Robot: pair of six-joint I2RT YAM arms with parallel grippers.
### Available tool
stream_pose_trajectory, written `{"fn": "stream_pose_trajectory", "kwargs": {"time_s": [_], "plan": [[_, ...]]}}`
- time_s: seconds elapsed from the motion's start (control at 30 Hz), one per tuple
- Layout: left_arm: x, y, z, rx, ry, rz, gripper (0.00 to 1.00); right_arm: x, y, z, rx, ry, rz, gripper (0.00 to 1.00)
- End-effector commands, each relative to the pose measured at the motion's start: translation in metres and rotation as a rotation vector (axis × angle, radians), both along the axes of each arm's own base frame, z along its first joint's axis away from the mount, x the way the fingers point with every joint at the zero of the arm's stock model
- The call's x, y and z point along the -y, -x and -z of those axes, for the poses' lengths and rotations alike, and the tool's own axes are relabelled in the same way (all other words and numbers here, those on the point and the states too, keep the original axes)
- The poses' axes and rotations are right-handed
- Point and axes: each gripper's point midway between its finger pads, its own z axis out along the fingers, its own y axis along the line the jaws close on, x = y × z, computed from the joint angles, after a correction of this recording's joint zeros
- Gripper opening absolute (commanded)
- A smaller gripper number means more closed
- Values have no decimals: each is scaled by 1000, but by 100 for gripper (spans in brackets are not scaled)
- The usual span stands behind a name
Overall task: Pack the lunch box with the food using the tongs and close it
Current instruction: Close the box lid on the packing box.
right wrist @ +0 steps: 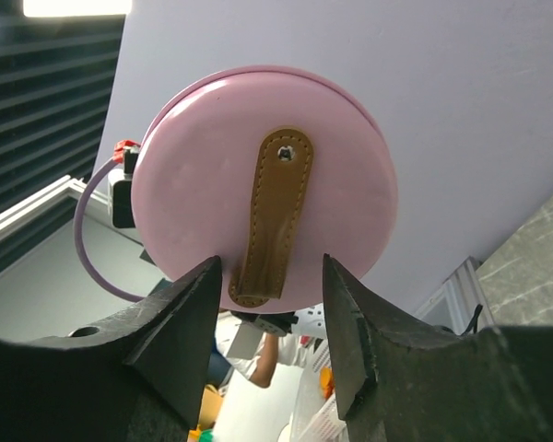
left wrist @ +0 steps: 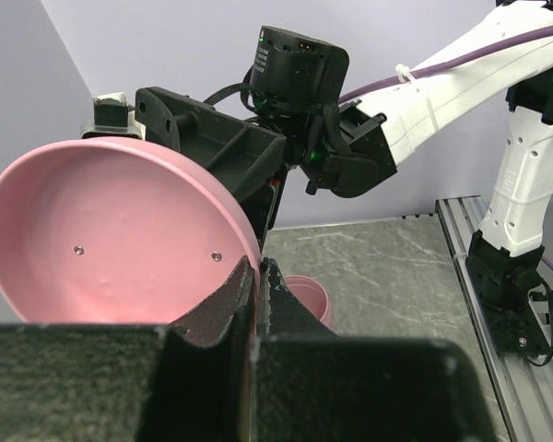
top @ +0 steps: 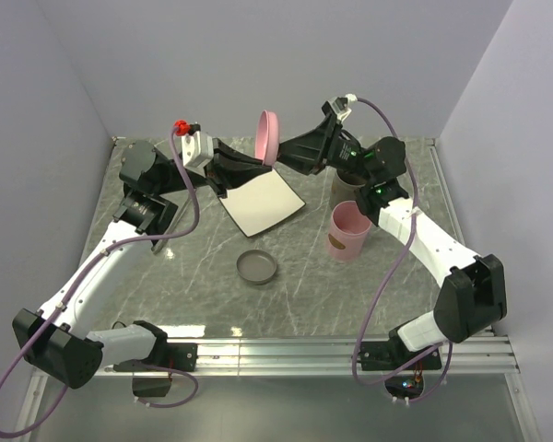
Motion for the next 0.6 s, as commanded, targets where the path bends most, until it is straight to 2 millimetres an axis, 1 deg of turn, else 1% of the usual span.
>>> {"fn": "stream_pose_trajectory", "kwargs": {"time_s": [0.0,0.2,0.4,0.43,0.5,0.57], "plan": [[0,4,-13,68,16,10,0,7,28,-38,98,-54,-27,54],[1,7,-12,59,14,32,0,11,32,-43,63,-104,-55,49],[5,7,-10,52,7,37,0,13,36,-46,51,-114,-68,40],[5,7,-9,48,6,41,0,13,38,-46,50,-113,-73,35],[7,7,-10,48,6,46,0,14,40,-46,46,-111,-76,31],[8,7,-10,47,4,50,0,14,39,-46,48,-110,-76,21]]}}
